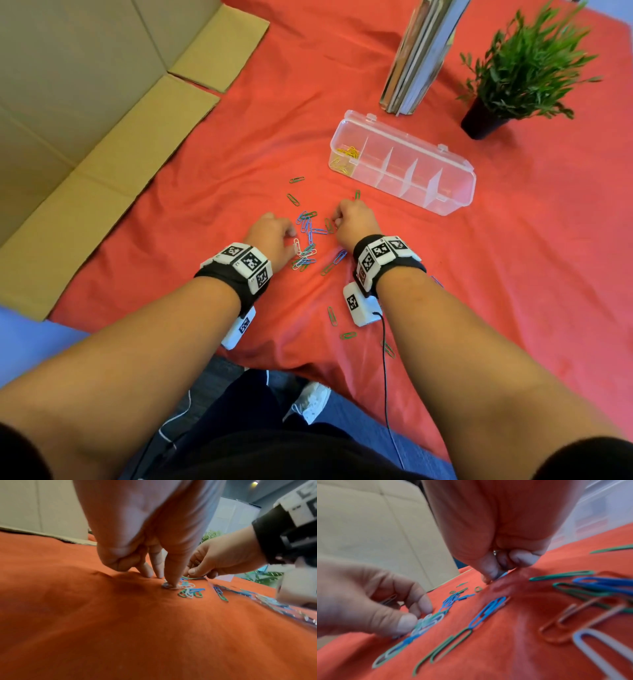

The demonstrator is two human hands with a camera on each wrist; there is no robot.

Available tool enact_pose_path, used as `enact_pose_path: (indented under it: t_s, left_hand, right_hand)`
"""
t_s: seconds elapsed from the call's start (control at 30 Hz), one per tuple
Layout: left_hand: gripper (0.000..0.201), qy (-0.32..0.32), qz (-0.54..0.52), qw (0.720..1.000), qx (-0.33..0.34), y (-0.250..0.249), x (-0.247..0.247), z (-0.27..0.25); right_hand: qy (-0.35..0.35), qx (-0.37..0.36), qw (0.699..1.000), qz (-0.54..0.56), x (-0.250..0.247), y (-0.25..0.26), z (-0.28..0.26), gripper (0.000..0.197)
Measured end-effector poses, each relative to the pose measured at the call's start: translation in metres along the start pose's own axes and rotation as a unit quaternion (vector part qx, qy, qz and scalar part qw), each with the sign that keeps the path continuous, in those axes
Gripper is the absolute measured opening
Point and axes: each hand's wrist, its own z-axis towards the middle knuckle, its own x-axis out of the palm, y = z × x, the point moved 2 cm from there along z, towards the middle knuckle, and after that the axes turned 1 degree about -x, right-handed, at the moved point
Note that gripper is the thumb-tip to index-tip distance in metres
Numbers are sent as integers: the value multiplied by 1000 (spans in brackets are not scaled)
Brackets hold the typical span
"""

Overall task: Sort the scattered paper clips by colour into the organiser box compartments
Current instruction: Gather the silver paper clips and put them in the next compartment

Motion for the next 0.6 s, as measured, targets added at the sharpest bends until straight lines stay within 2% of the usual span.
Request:
enact_pose_path:
  t_s: [0.1, 0.3, 0.4, 0.47, 0.53, 0.6]
  left_hand:
    - [15, -17, 20, 1000, 15, -4, 6, 1]
    - [7, 5, 32, 999, 8, -8, 13, -4]
    - [8, -26, -31, 999, -17, -4, 5, -6]
    - [13, -25, -105, 991, -75, 0, 0, -4]
    - [23, 0, -247, 959, -139, 2, -5, -3]
    - [31, 18, -386, 902, -194, -4, -11, -3]
  right_hand:
    - [-8, 14, 1000, 2, -4, -16, -8, 17]
    - [17, 2, 999, -48, 4, -8, -11, 27]
    - [26, 15, 998, -49, 3, 0, -13, 26]
    - [20, 43, 998, 38, -6, -2, -15, 20]
    - [10, 69, 984, 163, -16, -9, -21, 12]
    - [31, 112, 943, 313, -23, -17, -30, 15]
